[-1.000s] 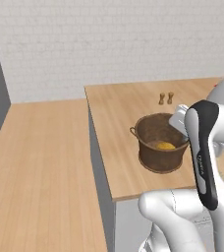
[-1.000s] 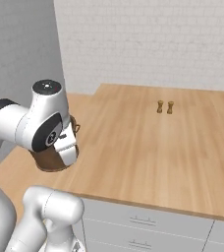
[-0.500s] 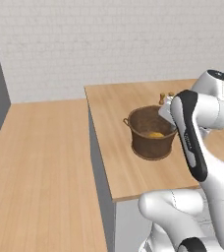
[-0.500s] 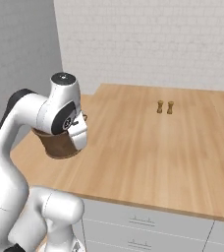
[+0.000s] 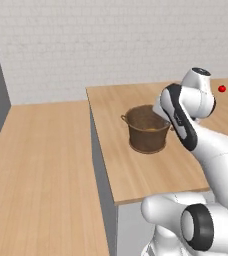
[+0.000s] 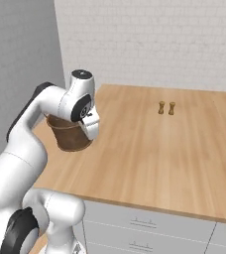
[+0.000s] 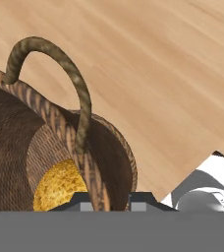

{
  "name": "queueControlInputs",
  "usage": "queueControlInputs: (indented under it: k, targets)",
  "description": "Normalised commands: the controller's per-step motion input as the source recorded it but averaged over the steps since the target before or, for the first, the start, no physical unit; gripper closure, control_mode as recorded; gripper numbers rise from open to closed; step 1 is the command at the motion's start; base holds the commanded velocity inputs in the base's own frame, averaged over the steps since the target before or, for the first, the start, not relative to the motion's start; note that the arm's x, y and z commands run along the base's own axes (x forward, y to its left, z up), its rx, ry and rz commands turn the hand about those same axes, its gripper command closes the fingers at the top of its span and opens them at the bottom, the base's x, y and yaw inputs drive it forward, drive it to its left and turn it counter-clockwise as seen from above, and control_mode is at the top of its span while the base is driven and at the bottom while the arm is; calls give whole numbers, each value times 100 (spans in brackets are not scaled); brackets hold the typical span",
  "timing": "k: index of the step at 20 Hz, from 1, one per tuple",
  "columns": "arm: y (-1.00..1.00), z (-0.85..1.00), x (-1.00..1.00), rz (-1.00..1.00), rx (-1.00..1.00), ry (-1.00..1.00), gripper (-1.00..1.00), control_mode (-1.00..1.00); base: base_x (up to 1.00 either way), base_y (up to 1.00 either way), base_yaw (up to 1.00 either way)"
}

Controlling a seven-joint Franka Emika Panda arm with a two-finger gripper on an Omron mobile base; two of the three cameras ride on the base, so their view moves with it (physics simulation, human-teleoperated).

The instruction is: Open the cabinet, pick up the bread from the cabinet and place it in the basket. Then move the basket to the dining counter.

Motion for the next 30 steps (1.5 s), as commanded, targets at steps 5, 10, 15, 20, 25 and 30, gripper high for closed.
queueControlInputs:
  k: [5,10,15,20,25,30]
  targets:
    - [-1,-50,28,-8,-1,3,100,-100,0,0,0]
    - [-3,-54,13,-7,-2,0,100,-100,0,0,0]
    - [0,-37,0,-6,0,0,100,-100,0,0,0]
    - [-2,-52,6,-7,0,0,100,-100,0,0,0]
    - [-14,-37,9,-3,0,1,100,-100,0,0,0]
    - [-8,-13,6,0,0,2,100,-100,0,0,0]
